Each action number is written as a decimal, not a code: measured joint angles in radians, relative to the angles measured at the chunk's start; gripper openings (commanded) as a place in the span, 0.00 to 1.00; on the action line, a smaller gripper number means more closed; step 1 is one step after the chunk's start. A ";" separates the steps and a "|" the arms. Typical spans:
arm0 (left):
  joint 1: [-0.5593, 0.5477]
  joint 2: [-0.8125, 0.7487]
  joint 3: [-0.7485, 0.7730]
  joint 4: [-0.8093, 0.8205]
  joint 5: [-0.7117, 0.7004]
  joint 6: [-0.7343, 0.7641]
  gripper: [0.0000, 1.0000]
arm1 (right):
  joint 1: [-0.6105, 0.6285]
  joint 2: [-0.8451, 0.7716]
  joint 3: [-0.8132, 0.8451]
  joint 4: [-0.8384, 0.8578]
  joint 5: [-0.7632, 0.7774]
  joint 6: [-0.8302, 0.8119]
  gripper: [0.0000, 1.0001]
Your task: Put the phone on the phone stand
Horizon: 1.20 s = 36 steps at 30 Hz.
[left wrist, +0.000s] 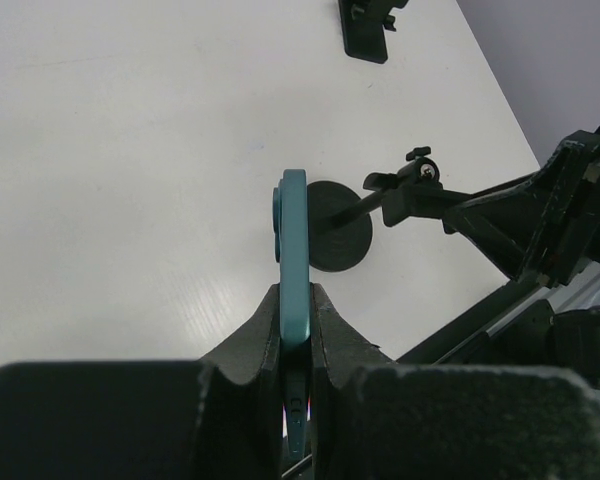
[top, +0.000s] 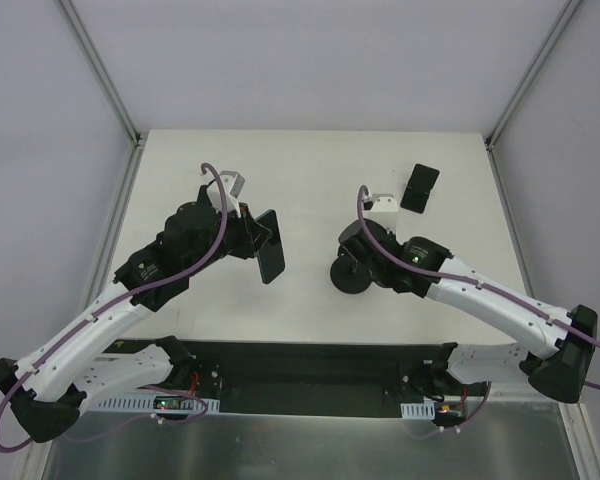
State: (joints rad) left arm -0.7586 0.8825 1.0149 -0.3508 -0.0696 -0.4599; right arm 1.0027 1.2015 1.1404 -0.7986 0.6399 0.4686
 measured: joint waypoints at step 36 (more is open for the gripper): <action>-0.008 0.198 -0.225 0.920 1.035 0.376 0.00 | -0.245 -0.068 -0.109 0.256 -0.628 -0.565 0.27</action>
State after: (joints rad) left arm -0.7670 1.0801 0.7902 0.5694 0.9657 -0.0837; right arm 0.7574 1.1336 1.0313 -0.5426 0.0124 -0.0959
